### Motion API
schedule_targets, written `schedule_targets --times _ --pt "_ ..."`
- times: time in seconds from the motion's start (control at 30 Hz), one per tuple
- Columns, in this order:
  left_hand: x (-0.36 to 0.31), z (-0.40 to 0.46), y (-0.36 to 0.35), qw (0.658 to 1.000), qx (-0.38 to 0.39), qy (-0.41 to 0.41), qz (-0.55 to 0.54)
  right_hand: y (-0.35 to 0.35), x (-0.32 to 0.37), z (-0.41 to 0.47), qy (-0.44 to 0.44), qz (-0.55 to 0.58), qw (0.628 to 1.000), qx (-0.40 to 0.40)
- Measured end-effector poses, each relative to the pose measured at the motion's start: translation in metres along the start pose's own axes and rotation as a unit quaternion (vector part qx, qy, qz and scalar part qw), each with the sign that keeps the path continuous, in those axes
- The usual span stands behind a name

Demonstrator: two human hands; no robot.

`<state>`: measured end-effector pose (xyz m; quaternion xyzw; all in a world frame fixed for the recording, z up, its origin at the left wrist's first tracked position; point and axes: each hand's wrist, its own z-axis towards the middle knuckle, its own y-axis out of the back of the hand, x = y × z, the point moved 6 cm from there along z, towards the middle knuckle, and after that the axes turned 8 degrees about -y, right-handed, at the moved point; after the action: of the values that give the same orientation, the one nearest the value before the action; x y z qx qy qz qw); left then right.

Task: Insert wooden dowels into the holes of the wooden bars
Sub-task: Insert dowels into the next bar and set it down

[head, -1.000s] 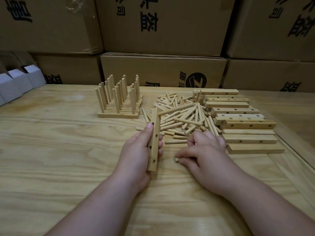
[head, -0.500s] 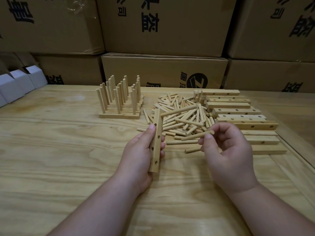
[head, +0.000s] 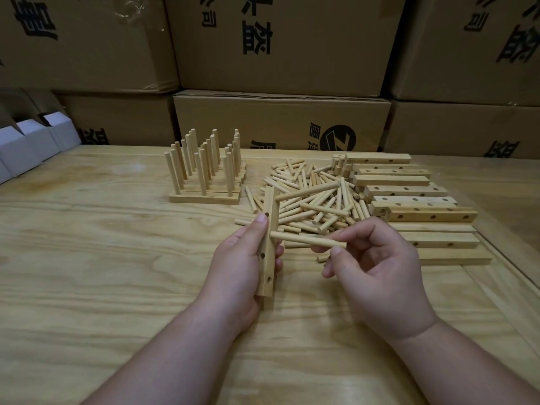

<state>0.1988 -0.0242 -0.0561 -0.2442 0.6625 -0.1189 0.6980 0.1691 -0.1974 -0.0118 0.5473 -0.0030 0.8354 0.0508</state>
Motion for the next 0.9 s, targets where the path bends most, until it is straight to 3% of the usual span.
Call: schedule_targets --times 0.53,0.77,0.9 --pt "0.005 0.001 0.001 0.997 -0.029 0.051 -0.048 0.009 -0.004 0.003 -0.016 -0.009 0.998 -0.058" --pt "0.005 -0.004 -0.009 0.995 0.095 0.01 0.027 0.013 -0.005 0.005 -0.039 -0.001 0.996 -0.083" --pt "0.005 -0.004 -0.01 0.994 0.102 0.013 0.025 0.006 -0.008 0.008 -0.093 0.062 0.993 -0.029"
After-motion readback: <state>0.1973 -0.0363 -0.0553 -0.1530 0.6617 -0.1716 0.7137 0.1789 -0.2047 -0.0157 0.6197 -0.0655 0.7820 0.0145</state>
